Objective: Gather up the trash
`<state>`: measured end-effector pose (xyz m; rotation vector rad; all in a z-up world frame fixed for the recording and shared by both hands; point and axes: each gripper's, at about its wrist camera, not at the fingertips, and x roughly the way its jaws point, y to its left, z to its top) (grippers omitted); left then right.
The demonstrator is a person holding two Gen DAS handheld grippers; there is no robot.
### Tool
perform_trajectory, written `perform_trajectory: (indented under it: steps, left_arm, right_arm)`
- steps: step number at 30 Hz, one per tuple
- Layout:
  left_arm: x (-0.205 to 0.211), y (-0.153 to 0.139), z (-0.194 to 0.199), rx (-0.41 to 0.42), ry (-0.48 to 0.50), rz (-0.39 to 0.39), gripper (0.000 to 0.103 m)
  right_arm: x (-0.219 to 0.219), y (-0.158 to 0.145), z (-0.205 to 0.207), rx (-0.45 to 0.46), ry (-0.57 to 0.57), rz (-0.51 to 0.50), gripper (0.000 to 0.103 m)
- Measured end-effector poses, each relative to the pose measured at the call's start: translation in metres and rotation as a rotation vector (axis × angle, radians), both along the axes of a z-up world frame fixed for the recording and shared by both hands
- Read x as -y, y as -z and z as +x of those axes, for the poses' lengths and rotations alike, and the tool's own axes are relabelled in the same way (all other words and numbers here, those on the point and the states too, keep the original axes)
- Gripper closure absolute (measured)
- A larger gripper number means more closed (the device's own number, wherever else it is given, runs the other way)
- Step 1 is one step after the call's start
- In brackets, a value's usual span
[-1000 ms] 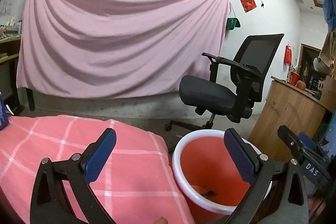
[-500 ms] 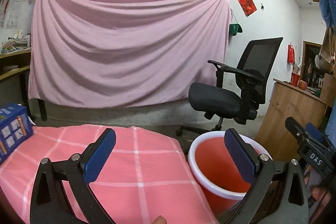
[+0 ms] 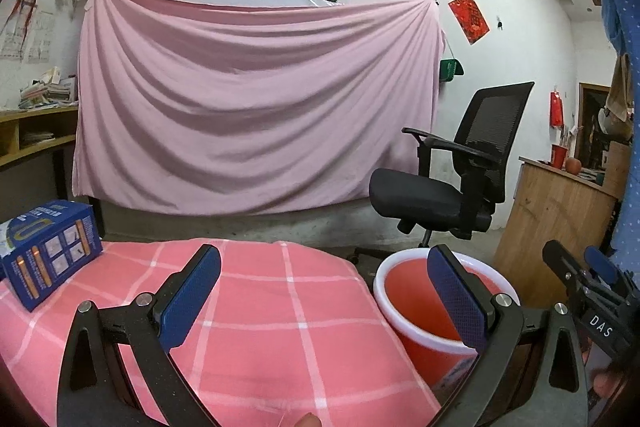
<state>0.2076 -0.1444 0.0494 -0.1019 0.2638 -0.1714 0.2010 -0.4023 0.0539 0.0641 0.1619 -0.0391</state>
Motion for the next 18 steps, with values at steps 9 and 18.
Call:
perform_trajectory:
  steps: [9,18]
  left_arm:
    - [-0.016,0.005,-0.039,-0.010,0.000,0.014,0.002]
    - [-0.039,0.005,-0.073,-0.005,-0.018,0.009,0.002]
  right_arm:
    - [-0.012,0.005,-0.042,0.041,-0.024,0.003,0.000]
    - [-0.028,0.005,-0.086,0.093,-0.035,0.017,0.000]
